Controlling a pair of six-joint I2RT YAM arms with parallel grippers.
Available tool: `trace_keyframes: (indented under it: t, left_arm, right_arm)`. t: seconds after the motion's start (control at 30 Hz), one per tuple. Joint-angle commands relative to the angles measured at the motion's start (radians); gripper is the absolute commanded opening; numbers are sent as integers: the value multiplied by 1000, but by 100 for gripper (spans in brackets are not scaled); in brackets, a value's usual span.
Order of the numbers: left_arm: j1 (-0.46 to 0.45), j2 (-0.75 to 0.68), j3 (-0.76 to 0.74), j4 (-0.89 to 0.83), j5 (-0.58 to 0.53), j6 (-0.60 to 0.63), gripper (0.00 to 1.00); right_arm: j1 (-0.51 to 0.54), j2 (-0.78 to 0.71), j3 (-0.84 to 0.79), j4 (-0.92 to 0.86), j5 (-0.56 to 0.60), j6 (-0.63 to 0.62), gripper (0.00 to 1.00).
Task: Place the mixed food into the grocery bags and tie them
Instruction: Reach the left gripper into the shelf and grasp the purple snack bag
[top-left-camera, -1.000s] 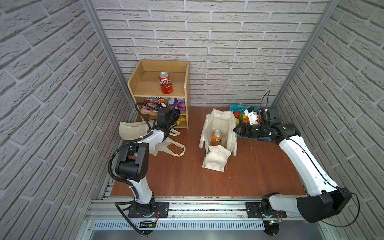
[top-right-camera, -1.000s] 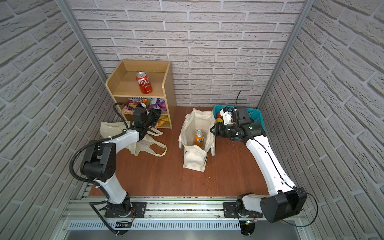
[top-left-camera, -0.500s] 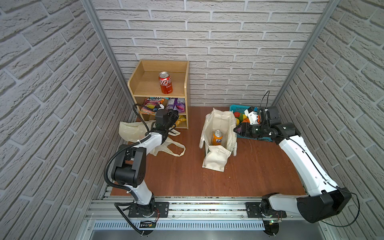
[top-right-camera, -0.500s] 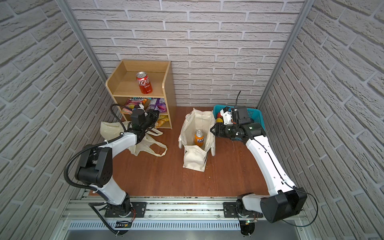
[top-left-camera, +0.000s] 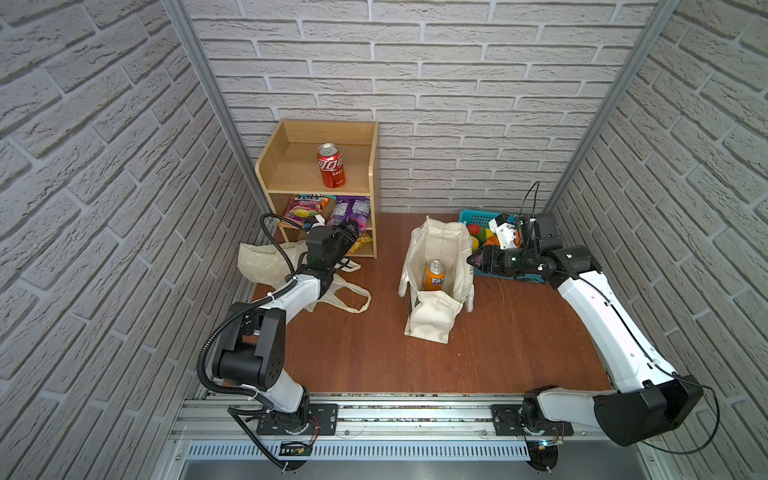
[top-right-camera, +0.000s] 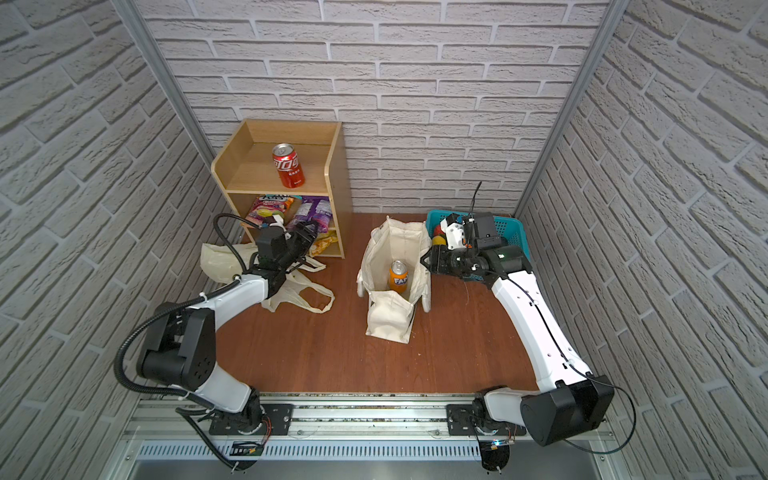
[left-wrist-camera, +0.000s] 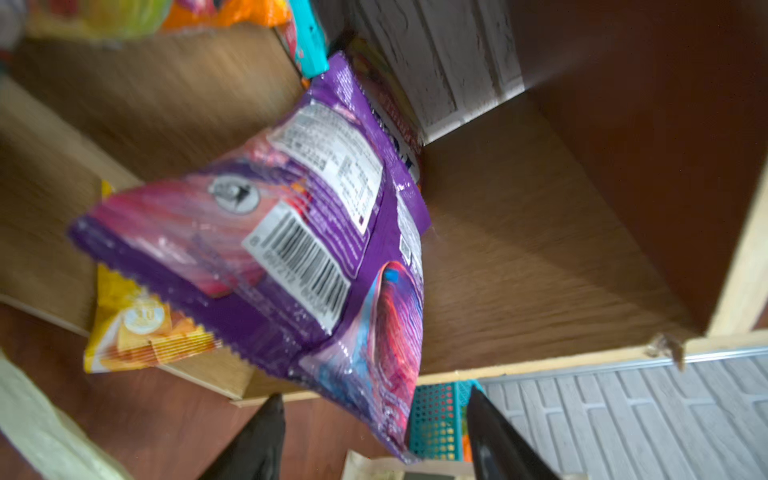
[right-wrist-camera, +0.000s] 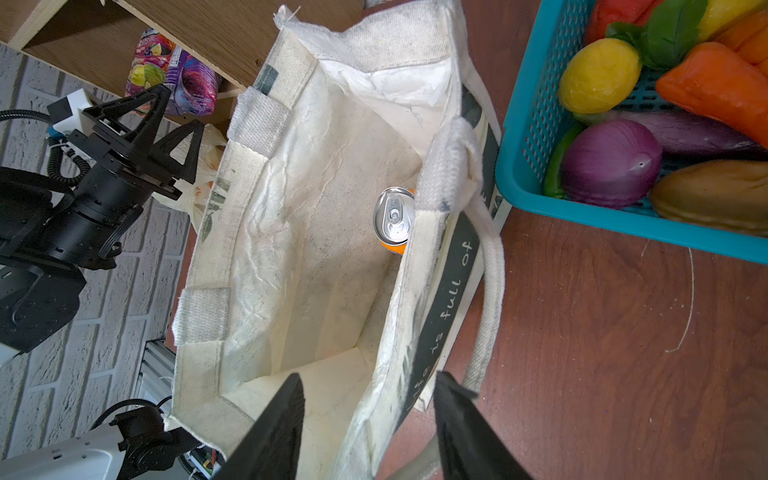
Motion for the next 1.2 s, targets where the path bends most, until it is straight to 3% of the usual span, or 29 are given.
trace_keyframes:
  t: [0.0,0.17,0.33,0.57,1.17]
  left_arm:
    - [3,9,15,51,-5,26,90]
    - [7,57,63,49,0,39,97]
    - [18,113,125,49,1,49,91]
    - [36,141,159,57,11,52,75]
    - [57,64,98,79,26,67,17]
  right_arm:
    - [-5,-13,17,24,2,-3,52]
    - [-6,-11,20,19,4,-6,52]
    - [-6,-9,20,16,6,-6,52]
    - [-6,-10,26,5,11,-12,52]
    - [-7,-26,20,-10,18,-17,52]
